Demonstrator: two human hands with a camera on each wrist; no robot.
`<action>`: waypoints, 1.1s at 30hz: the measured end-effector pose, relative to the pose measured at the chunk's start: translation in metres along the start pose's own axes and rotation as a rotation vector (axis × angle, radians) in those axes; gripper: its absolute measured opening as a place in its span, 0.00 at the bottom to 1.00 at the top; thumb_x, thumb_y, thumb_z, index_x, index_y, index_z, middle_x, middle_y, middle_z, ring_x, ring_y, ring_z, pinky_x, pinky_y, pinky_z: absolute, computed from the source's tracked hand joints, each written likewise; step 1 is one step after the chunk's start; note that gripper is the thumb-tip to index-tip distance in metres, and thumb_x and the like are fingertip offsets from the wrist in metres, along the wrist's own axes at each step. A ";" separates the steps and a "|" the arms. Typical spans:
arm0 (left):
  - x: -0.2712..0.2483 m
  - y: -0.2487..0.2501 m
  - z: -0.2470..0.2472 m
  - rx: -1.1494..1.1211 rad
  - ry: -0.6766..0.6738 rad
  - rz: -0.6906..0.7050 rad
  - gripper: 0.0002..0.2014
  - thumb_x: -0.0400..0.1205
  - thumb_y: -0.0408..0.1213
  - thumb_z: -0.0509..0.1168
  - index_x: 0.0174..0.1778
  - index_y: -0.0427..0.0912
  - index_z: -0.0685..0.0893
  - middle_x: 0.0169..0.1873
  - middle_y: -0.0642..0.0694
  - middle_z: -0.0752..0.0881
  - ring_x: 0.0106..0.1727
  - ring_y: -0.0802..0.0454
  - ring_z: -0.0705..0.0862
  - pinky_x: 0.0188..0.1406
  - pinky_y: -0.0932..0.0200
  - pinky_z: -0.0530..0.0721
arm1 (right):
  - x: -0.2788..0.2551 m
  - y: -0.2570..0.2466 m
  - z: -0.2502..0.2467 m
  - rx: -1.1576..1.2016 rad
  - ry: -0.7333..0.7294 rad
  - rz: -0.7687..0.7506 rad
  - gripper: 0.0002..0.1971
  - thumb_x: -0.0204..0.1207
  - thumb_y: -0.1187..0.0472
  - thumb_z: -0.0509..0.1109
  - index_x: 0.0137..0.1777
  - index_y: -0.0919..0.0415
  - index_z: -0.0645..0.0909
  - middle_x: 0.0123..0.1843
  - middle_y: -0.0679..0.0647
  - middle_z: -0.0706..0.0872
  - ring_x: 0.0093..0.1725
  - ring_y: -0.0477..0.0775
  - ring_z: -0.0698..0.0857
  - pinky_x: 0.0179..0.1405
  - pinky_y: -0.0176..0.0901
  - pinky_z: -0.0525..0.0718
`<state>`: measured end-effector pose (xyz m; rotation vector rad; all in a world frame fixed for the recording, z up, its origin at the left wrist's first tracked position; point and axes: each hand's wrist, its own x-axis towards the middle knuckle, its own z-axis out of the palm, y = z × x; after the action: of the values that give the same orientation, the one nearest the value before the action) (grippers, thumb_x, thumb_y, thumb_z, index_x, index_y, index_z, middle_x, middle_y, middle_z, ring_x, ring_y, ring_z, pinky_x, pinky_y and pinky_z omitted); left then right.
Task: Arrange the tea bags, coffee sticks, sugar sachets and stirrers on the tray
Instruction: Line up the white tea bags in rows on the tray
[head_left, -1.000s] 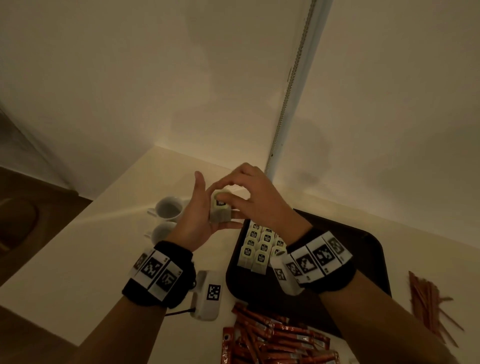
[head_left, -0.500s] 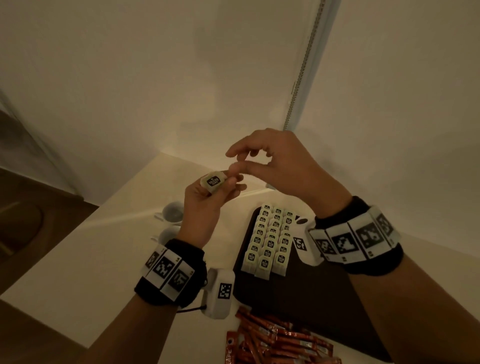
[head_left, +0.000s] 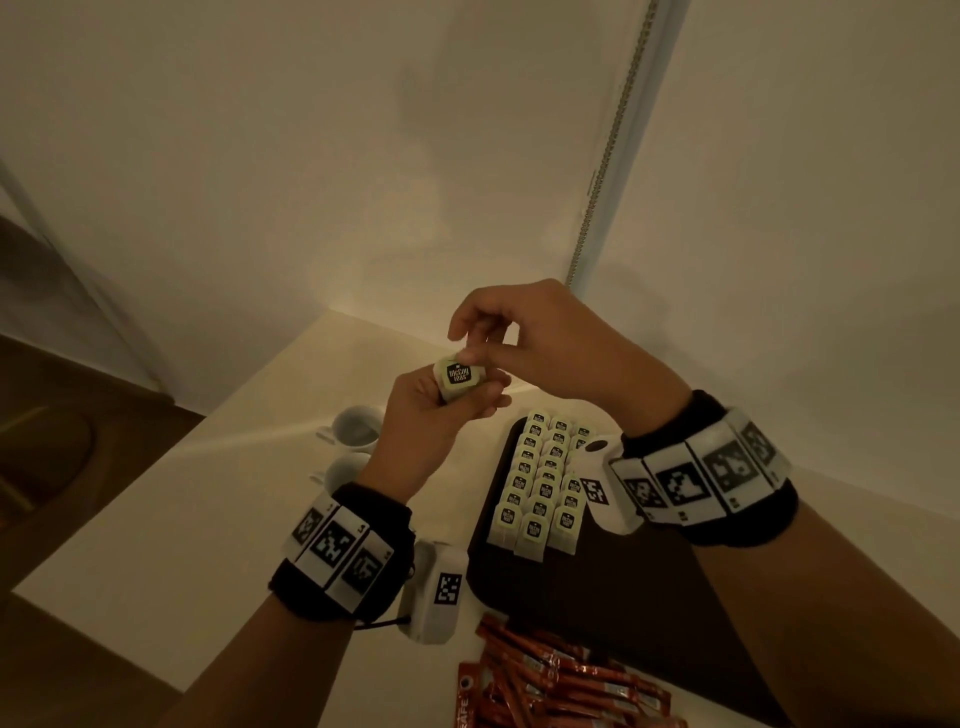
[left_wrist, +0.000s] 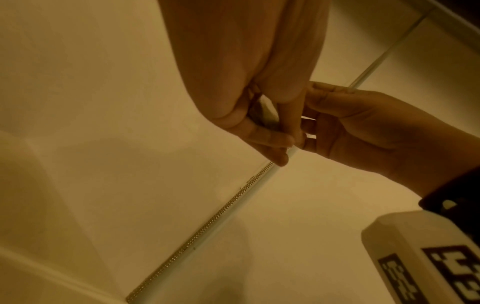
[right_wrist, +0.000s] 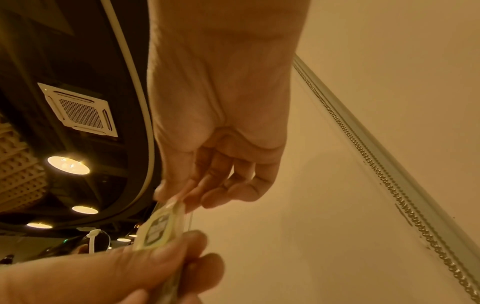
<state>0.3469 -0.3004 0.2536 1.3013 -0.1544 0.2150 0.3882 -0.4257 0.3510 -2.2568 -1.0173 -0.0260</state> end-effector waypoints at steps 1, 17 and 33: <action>0.000 0.000 -0.001 -0.002 0.003 0.000 0.08 0.76 0.20 0.67 0.43 0.37 0.86 0.34 0.49 0.91 0.36 0.53 0.90 0.38 0.66 0.85 | 0.000 0.000 0.000 -0.004 -0.003 0.002 0.04 0.74 0.64 0.73 0.48 0.59 0.86 0.38 0.44 0.86 0.38 0.38 0.83 0.34 0.22 0.75; -0.005 -0.011 0.013 -0.364 0.006 -0.184 0.08 0.74 0.38 0.65 0.40 0.47 0.90 0.42 0.49 0.91 0.43 0.54 0.90 0.40 0.66 0.85 | -0.003 0.002 -0.012 -0.011 0.165 0.166 0.08 0.77 0.63 0.69 0.53 0.58 0.88 0.38 0.42 0.84 0.33 0.25 0.79 0.38 0.16 0.73; -0.080 -0.051 -0.093 0.208 0.143 -0.429 0.09 0.84 0.31 0.60 0.54 0.41 0.85 0.47 0.42 0.90 0.46 0.45 0.88 0.45 0.57 0.85 | -0.133 0.142 0.085 0.029 -0.190 0.723 0.05 0.80 0.62 0.67 0.52 0.59 0.82 0.42 0.44 0.81 0.39 0.39 0.80 0.36 0.26 0.77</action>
<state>0.2813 -0.2287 0.1624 1.4868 0.2745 -0.0447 0.3717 -0.5341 0.1689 -2.5026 -0.2343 0.5126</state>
